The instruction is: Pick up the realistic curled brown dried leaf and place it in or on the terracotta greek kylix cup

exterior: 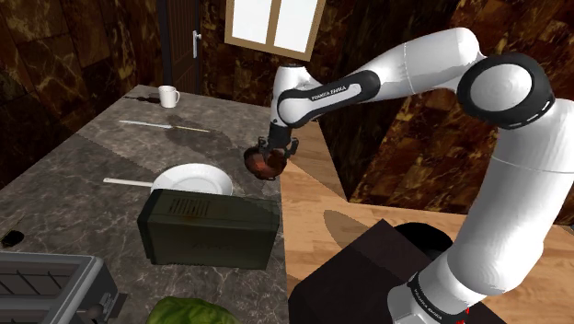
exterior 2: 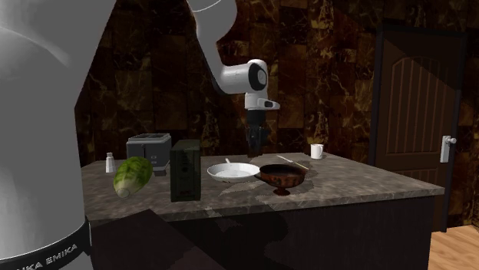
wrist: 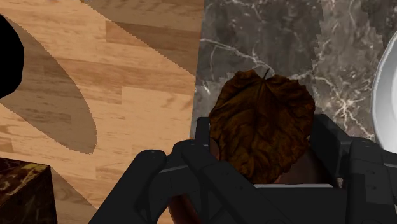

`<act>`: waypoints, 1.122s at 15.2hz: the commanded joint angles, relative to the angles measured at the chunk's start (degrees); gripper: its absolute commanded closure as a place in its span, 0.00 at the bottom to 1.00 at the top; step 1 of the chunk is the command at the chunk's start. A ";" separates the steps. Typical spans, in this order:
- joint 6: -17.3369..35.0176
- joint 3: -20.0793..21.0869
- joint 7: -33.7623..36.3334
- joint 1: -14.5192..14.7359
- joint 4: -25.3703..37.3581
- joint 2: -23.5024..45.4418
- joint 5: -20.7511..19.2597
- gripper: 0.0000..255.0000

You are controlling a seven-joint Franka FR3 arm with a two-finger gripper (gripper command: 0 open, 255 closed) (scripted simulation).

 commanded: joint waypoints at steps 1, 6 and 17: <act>-1.80 -0.82 -1.14 -0.18 5.19 3.51 -0.86 1.00; -8.09 -2.58 -3.79 0.40 21.45 13.56 -2.49 1.00; -7.46 -4.09 -4.84 1.32 30.19 22.92 -4.00 1.00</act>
